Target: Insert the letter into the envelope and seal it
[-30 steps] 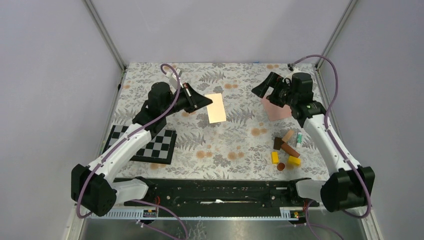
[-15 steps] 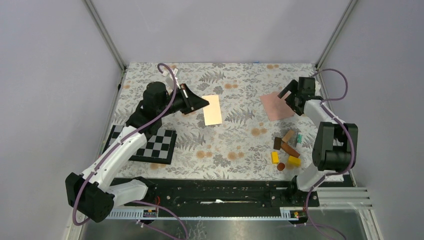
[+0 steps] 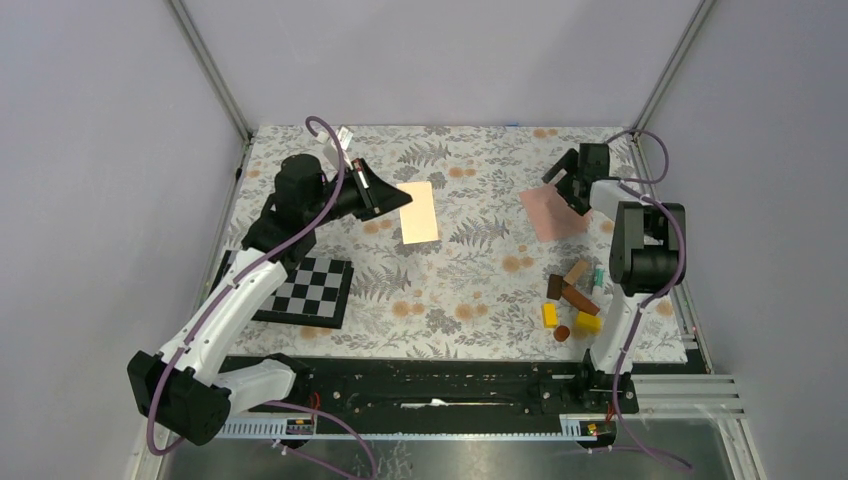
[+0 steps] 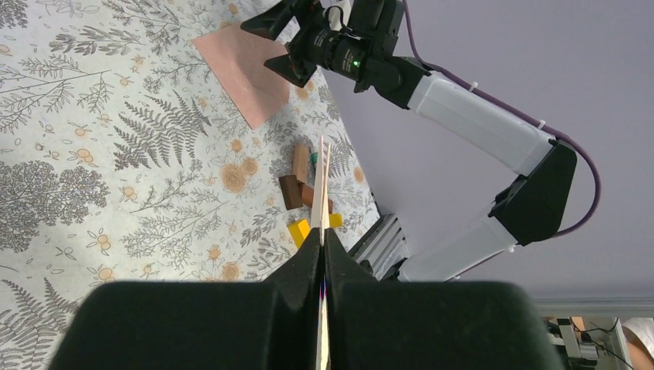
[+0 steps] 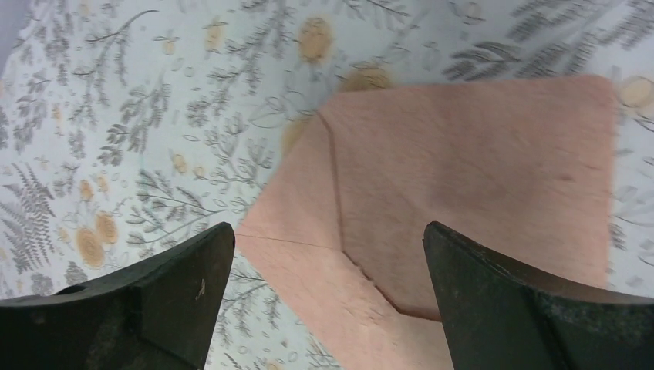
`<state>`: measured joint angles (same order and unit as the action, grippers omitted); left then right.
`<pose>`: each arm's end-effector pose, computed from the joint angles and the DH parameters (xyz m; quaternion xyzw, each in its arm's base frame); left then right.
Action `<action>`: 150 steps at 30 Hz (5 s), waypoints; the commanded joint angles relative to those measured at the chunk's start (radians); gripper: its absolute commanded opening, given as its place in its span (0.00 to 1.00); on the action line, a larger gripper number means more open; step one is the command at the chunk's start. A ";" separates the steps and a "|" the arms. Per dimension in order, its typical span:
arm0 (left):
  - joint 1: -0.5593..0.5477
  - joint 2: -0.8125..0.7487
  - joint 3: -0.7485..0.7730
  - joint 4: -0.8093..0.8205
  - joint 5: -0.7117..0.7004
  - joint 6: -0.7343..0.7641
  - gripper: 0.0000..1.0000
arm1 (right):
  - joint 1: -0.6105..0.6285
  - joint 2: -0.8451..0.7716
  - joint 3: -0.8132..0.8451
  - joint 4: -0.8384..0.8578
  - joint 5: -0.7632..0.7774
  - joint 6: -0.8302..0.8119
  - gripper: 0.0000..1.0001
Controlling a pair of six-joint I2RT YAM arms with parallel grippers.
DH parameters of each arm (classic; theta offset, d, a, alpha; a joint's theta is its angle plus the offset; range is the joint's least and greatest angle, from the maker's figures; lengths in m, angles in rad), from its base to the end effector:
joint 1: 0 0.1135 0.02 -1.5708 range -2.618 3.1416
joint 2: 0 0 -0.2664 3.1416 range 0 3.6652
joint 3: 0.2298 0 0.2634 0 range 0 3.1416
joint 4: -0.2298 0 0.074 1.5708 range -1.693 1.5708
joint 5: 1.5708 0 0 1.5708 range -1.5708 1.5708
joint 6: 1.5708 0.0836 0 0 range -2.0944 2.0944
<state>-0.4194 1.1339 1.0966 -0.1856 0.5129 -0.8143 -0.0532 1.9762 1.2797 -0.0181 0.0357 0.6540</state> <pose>0.2655 -0.1633 0.3728 0.0070 0.7722 -0.5109 0.3778 0.4785 -0.0285 0.1365 0.3219 0.8508 0.1073 0.4013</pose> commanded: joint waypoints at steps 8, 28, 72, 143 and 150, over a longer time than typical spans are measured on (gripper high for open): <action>0.024 0.006 0.042 0.024 0.048 0.019 0.00 | 0.097 0.089 0.069 -0.028 -0.021 -0.008 1.00; 0.028 0.001 -0.010 0.079 0.072 -0.015 0.00 | 0.471 -0.133 -0.313 0.045 0.008 0.360 1.00; 0.028 -0.051 -0.048 0.097 0.083 -0.043 0.00 | 0.410 -0.274 -0.387 -0.077 -0.017 0.092 0.99; -0.039 0.260 -0.112 0.997 0.328 -0.461 0.16 | 0.506 -0.848 -0.224 0.140 -0.705 0.134 0.00; -0.034 0.251 -0.028 0.445 0.087 -0.164 0.72 | 0.412 -0.772 -0.191 -0.129 -0.458 -0.115 0.00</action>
<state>-0.4564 1.3907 0.9787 0.5720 0.7647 -1.1763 0.4191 1.1671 1.0676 -0.0193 -0.5697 0.6971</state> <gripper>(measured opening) 0.624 0.018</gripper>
